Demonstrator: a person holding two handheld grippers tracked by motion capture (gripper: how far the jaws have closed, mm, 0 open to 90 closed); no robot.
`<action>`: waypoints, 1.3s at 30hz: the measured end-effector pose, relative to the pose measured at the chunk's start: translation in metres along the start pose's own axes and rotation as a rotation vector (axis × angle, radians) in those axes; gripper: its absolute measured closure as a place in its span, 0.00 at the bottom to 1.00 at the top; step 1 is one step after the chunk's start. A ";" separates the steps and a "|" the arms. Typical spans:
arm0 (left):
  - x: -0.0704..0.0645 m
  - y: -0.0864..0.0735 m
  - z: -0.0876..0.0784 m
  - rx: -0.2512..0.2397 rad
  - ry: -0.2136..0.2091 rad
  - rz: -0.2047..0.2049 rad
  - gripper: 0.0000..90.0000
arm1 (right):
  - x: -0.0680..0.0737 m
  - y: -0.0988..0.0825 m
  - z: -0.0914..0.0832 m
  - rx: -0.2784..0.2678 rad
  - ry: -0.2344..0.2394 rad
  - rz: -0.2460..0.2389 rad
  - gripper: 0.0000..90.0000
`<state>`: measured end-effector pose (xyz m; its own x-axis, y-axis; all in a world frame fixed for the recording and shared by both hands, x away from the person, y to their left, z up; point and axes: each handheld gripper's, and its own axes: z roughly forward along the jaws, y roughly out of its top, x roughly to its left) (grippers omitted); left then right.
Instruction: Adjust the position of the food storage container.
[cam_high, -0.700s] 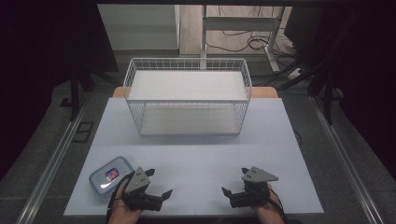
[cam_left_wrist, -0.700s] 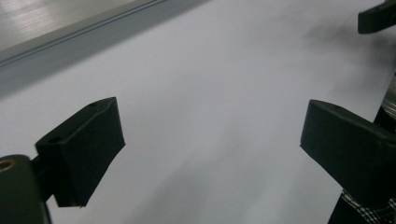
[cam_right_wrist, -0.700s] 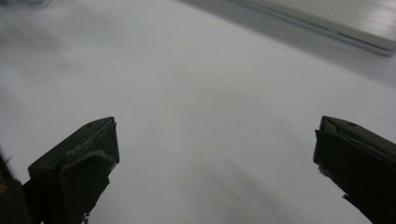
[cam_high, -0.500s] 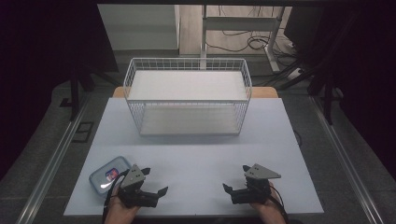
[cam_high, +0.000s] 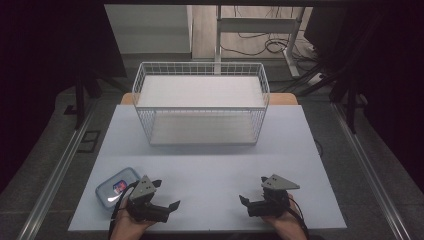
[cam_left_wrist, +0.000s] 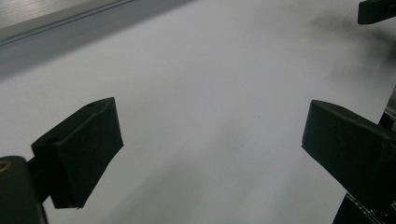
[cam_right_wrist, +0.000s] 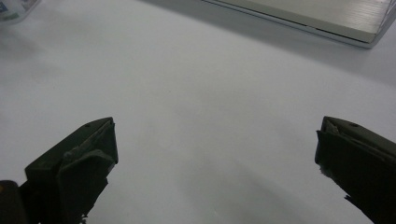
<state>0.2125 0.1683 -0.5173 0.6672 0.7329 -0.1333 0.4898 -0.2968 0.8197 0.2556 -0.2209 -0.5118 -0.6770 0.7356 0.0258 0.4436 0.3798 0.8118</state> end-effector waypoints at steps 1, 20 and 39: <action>0.000 0.001 -0.002 -0.001 0.008 0.004 0.06 | 0.000 0.000 0.000 0.001 0.003 0.002 0.00; 0.035 -0.009 -0.067 -0.034 0.108 -0.075 0.76 | 0.000 0.005 -0.007 0.025 0.031 0.055 0.02; 0.082 -0.066 -0.133 -0.014 0.420 -0.280 1.00 | 0.004 0.004 -0.003 0.071 0.038 0.027 0.08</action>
<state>0.1606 0.3293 -0.5084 0.2268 0.9670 -0.1158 0.6081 -0.0478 0.7924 0.2527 -0.2181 -0.5070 -0.6857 0.7245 0.0702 0.5015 0.4003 0.7670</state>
